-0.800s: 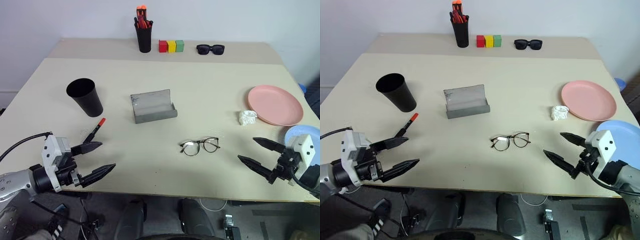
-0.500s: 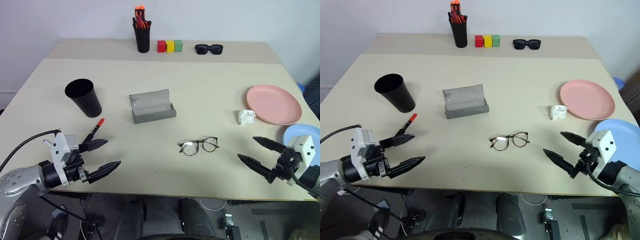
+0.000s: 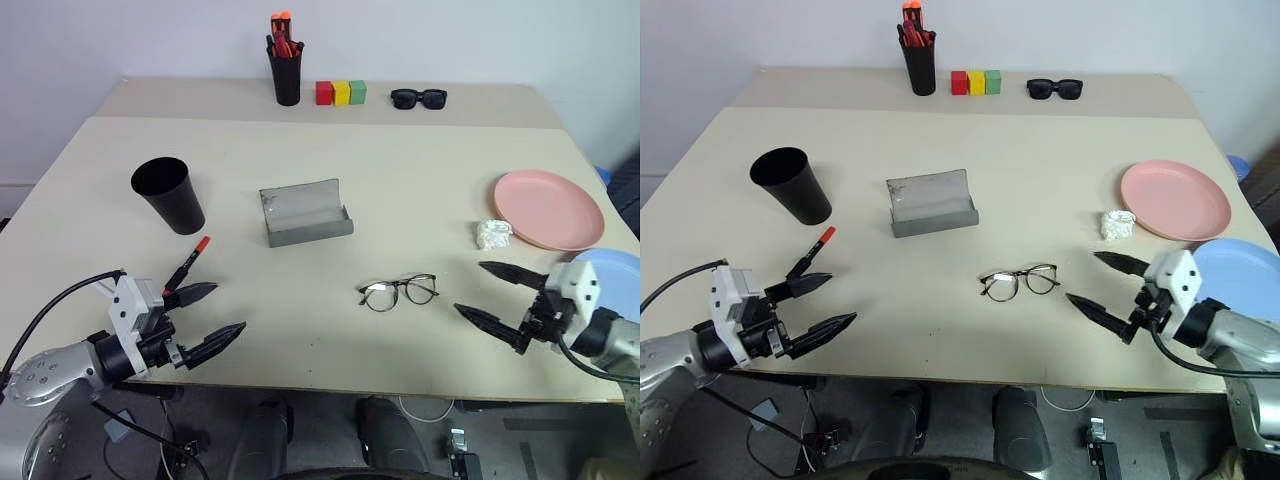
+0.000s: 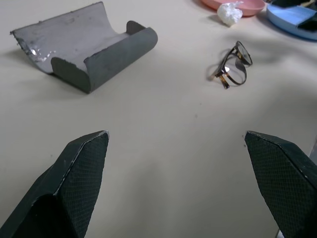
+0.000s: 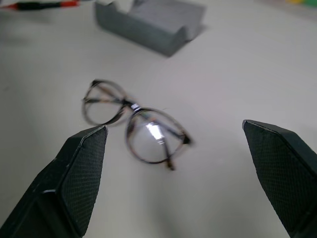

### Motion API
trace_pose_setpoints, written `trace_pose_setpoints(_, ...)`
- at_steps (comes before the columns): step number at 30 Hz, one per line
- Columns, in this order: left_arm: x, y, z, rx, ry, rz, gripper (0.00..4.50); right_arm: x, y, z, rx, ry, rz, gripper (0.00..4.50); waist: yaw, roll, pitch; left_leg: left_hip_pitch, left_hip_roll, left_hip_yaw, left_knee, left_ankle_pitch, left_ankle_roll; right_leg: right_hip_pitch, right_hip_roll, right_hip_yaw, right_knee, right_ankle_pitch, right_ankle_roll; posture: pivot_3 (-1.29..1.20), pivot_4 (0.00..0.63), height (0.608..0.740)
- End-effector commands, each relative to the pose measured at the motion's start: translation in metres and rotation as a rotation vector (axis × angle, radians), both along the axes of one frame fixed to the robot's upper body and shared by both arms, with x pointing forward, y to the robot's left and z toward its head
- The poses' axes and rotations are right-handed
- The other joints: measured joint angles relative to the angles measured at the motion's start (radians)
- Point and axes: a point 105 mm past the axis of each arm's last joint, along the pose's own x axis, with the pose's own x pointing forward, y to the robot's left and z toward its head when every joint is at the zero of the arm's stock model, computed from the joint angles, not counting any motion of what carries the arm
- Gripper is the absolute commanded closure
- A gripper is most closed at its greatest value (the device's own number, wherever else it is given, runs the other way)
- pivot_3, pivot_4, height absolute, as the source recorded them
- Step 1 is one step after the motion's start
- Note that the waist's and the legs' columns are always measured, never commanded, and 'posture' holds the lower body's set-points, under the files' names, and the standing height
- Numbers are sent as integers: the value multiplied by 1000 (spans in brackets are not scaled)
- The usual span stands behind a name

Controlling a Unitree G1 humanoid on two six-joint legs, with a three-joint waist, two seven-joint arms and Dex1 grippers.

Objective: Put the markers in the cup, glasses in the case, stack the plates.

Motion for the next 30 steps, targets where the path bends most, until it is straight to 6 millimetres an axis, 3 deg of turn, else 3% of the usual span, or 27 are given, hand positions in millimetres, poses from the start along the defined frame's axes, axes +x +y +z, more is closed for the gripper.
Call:
trace_pose_setpoints(1,-1,-8,4,1,-36,-14,0,10,7,13,-48,-45,97,29,-3,0,0,0,0,0,0,0,0,0,0,0,0,0,0,0,150,740)
trace_pose_setpoints(8,-3,-4,8,-12,-50,-9,0,35,26,21,-174,-46,299,29,-3,0,0,1,0,0,0,0,0,1,0,0,0,0,0,0,150,740)
trace_pose_setpoints(15,-10,4,8,28,-7,-114,0,54,38,14,-278,29,495,29,-5,1,0,1,0,0,1,0,0,1,0,0,0,0,0,0,150,740)
trace_pose_setpoints(19,2,12,17,20,-57,-51,0,73,46,12,-295,21,538,29,-6,0,0,1,0,0,0,0,0,0,0,0,0,1,0,0,150,740)
trace_pose_setpoints(23,6,29,18,-59,-84,143,0,84,76,22,-187,-12,584,29,-15,0,0,1,0,0,-1,0,0,-1,0,0,1,2,3,0,150,740)
trace_pose_setpoints(27,2,38,10,-96,-68,249,0,83,105,32,-80,-44,659,29,-22,0,0,0,0,-1,-2,0,0,-2,0,0,1,3,4,0,150,740)
trace_pose_setpoints(30,4,51,7,-150,-77,433,0,76,143,38,59,-69,763,29,-27,0,0,1,0,-1,-2,0,0,-1,0,0,2,3,4,0,150,740)
